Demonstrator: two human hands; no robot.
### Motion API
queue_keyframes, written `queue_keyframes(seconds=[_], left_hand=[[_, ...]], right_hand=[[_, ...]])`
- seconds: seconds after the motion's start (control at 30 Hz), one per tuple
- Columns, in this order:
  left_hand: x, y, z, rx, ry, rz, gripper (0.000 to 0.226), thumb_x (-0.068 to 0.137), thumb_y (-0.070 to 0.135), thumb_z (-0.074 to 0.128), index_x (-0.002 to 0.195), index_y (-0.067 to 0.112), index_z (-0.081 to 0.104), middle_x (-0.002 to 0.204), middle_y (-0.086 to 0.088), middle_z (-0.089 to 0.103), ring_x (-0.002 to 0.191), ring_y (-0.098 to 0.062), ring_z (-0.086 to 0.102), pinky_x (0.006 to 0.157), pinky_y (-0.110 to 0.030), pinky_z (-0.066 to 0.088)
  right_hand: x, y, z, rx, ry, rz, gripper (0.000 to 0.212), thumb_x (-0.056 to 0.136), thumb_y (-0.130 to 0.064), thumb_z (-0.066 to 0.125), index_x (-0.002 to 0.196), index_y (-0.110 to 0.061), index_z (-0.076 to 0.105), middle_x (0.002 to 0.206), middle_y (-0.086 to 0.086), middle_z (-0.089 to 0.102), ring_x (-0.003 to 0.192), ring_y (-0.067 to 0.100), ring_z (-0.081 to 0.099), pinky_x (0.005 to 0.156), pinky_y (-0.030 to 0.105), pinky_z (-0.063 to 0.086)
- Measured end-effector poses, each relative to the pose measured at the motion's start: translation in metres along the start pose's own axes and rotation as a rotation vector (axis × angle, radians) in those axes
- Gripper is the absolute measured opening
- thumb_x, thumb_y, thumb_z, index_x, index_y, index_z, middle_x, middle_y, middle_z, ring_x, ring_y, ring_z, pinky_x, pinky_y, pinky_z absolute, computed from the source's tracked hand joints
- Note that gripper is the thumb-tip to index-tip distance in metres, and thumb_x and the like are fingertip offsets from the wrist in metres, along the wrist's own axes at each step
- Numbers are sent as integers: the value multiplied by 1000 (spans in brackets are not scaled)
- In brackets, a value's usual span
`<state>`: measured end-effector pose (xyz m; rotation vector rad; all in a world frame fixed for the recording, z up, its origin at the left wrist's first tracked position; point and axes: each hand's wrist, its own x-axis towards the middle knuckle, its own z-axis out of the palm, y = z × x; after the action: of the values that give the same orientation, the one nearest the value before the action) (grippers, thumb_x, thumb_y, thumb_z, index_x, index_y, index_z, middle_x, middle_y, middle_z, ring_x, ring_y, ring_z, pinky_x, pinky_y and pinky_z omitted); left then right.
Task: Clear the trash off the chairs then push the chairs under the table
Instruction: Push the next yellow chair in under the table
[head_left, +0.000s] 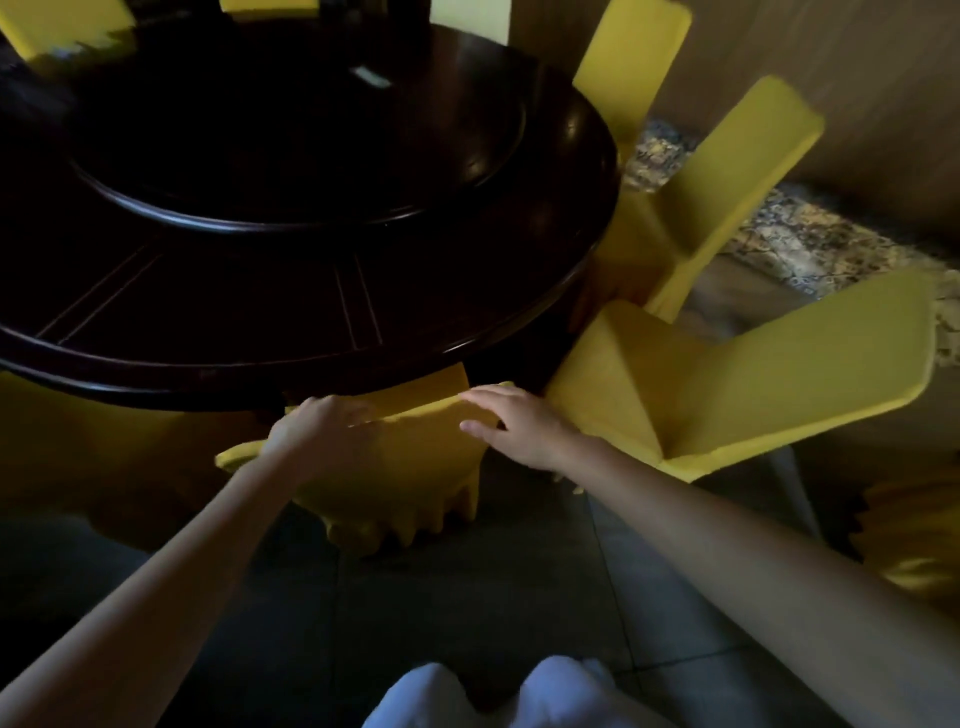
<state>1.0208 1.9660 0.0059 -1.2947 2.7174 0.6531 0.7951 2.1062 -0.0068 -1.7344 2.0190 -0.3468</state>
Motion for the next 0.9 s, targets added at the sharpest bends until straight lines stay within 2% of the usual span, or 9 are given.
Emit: queue_keyframes(seconds=[0.07,0.1,0.17,0.2,0.3,0.47,0.63,0.73,0.9], left_hand=[[5,44,1,-60,49,58,49,90,46,53,135,31,44,131,0,57,107,-19,60,78,-32,52],[8,68,3,-54,79,99,57,90,51,50,141,33,35,140,0,49,117,-19,55,86,-34,50],[18,116,14,-39,107,206,67,89,56,46,147,33,19,154,4,28,139,-17,30,110,-41,29],[23,141,20,-32,110,246,69,90,56,44,148,33,14,157,5,19,143,-15,16,115,-40,15],[38,215,42,28,87,323,75,89,59,41,149,32,3,159,5,1,145,-16,-4,116,-41,-3],[49,331,83,77,32,516,81,88,63,38,149,29,-4,159,2,-10,145,-20,-14,115,-48,-7],[55,438,121,83,7,685,80,88,65,31,148,29,-9,158,4,-15,142,-16,-20,114,-46,-11],[54,490,140,106,-29,743,80,89,64,30,148,29,-12,158,4,-15,143,-16,-20,113,-44,-12],[59,554,163,153,-88,837,80,89,64,30,148,28,-11,158,3,-15,144,-18,-18,114,-47,-9]], right_hand=[[-18,12,-16,-29,38,-11,58,95,-52,42,145,-25,34,152,-3,34,140,15,28,110,35,30],[-28,20,-25,-48,58,-9,61,95,-53,42,147,-23,31,154,-2,31,142,16,25,113,36,26],[-54,43,-45,-80,110,15,66,95,-55,40,149,-19,26,157,1,25,145,18,17,116,37,21],[-68,56,-54,-96,139,35,68,95,-55,39,149,-18,24,158,1,21,146,19,14,117,38,19],[-114,104,-79,-146,204,124,69,95,-54,37,151,-17,19,160,1,12,147,18,4,118,42,13],[-198,190,-106,-180,280,328,70,95,-57,34,151,-20,15,161,-2,3,147,18,-4,119,44,8],[-276,261,-121,-233,360,523,70,92,-60,31,150,-23,16,161,-1,4,147,23,-2,117,48,5],[-316,290,-125,-226,390,616,79,83,-64,20,150,-24,15,161,0,5,147,25,-1,116,50,4],[-360,333,-131,-188,442,712,73,90,-65,27,150,-25,14,161,-1,3,147,22,-6,115,48,-2]])
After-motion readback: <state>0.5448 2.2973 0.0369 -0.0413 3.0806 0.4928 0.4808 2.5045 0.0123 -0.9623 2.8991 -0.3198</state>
